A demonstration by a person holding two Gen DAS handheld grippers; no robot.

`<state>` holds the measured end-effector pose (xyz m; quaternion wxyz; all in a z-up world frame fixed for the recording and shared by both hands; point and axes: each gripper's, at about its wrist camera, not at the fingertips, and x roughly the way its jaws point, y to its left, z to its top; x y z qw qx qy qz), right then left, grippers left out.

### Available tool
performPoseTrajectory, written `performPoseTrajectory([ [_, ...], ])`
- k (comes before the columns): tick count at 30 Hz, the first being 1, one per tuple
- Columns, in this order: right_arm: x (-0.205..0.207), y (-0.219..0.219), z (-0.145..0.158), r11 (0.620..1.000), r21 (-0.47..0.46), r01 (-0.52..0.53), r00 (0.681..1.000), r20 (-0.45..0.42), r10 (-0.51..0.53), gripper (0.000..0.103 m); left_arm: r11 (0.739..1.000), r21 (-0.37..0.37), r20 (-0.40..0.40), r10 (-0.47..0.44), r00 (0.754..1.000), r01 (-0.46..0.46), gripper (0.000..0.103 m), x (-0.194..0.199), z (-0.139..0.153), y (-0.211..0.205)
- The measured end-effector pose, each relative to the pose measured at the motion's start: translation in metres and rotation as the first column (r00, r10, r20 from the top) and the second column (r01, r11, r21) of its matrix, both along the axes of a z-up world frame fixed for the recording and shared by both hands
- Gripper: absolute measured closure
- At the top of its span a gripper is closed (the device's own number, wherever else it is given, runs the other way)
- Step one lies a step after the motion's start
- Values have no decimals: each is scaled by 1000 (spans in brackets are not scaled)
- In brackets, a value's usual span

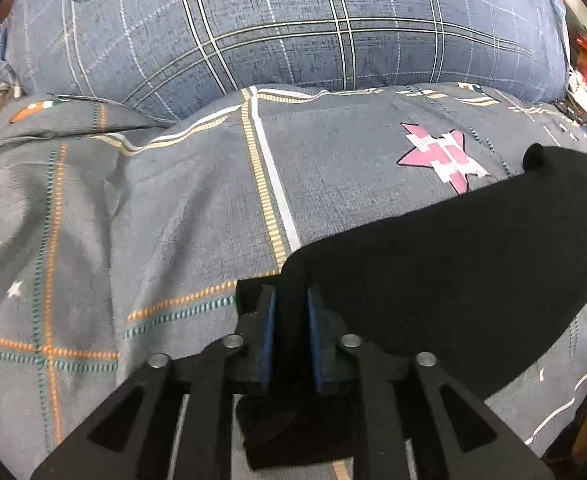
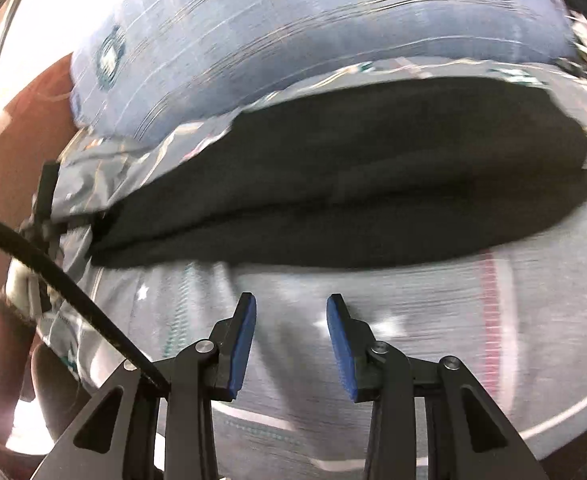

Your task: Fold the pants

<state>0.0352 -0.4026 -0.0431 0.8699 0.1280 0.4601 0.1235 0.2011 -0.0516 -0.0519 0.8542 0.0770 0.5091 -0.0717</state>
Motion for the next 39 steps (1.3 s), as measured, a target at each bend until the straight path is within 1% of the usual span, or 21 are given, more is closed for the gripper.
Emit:
performPoseTrajectory([
  [2,-4,-30,9,996,7,85,996,25,-85,53,999,1,10,35,999,-35,72,-9,6,9],
  [3,-7,-48,15,989,14,145,988,46,-145,51,998,-3,18,55,998,-55,69,-14,9,15],
  [6,-14,-109,27,942,63,329,939,84,-334,48,990,-45,38,138,990,-137,68,-31,22,37],
  [7,-16,-129,30,920,85,382,917,90,-388,47,983,-79,43,172,984,-168,67,-40,28,45],
  [9,-13,-154,34,894,91,439,889,99,-447,47,969,-143,42,210,977,-202,62,-50,35,55],
  [11,-5,-166,38,887,90,454,880,109,-462,46,944,-236,31,246,969,-233,62,-63,42,63],
  [14,15,-171,39,887,98,450,882,103,-459,42,911,-332,9,263,965,-245,59,-73,45,61],
  [15,23,-172,37,887,95,452,884,89,-460,42,902,-356,0,261,965,-244,59,-76,45,57],
  [18,43,-166,28,889,109,445,892,39,-451,42,897,-381,-10,238,971,-224,59,-80,43,40],
  [19,48,-163,25,892,109,439,897,14,-443,51,897,-386,-15,226,974,-214,58,-82,42,33],
  [20,51,-160,22,898,110,427,903,-5,-429,81,897,-392,-20,216,976,-207,58,-85,41,28],
  [21,51,-159,23,902,107,419,907,-11,-421,90,896,-397,-22,207,978,-199,58,-87,40,22],
  [23,48,-154,31,907,112,406,912,20,-411,92,897,-406,-28,182,983,-178,58,-89,38,10],
  [25,38,-154,44,909,145,390,915,48,-400,93,899,-407,-28,166,986,-163,58,-89,37,2],
  [26,30,-156,49,907,173,384,915,56,-398,98,899,-408,-27,161,987,-158,58,-89,37,-1],
  [29,8,-166,61,892,238,385,909,70,-411,97,894,-422,-21,155,988,-149,58,-90,38,-4],
  [31,-7,-176,58,879,252,404,901,59,-431,97,892,-428,-19,155,988,-148,57,-93,37,-4],
  [34,-15,-189,32,863,185,470,879,-11,-476,97,890,-428,-25,160,987,-156,56,-94,34,-1],
  [36,-13,-192,16,861,154,484,875,-56,-482,97,891,-422,-30,169,985,-165,56,-96,33,2],
  [38,-13,-186,13,855,105,508,861,-53,-505,89,889,-424,-33,174,984,-171,56,-97,33,3],
  [39,-14,-182,18,849,80,522,853,-33,-522,87,889,-426,-32,171,985,-169,54,-97,34,4],
])
